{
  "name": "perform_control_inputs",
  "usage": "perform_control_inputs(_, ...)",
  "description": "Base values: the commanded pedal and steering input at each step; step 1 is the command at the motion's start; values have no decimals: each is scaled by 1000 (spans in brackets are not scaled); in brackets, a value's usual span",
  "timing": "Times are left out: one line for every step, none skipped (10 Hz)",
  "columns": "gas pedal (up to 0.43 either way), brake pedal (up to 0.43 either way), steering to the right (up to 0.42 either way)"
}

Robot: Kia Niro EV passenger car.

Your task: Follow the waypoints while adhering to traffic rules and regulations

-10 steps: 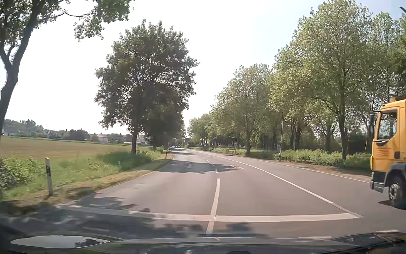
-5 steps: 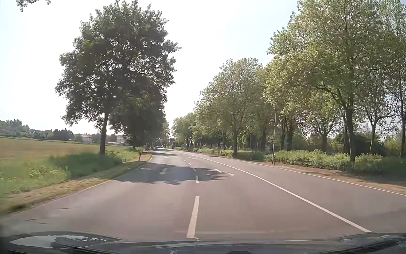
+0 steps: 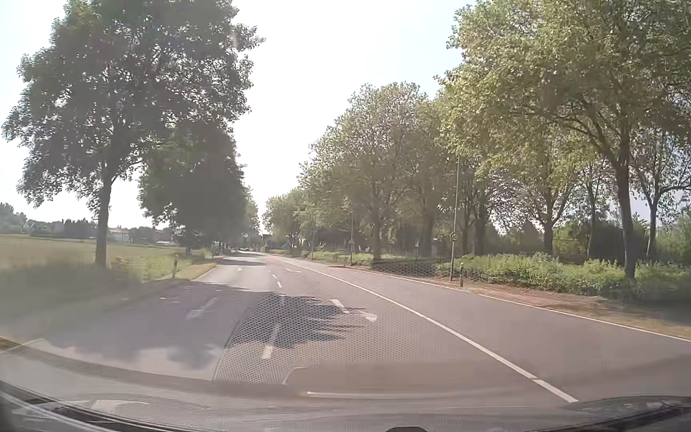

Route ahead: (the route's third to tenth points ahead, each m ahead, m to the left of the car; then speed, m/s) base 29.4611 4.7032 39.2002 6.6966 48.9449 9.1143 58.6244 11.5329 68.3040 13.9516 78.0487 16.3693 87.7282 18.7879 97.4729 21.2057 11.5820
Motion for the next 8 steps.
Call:
perform_control_inputs(409, 0, 16)
perform_control_inputs(409, 0, 6)
perform_control_inputs(409, 0, -1)
perform_control_inputs(409, 0, -7)
perform_control_inputs(409, 0, -12)
perform_control_inputs(409, 0, -20)
perform_control_inputs(409, 0, -23)
perform_control_inputs(409, 0, -23)
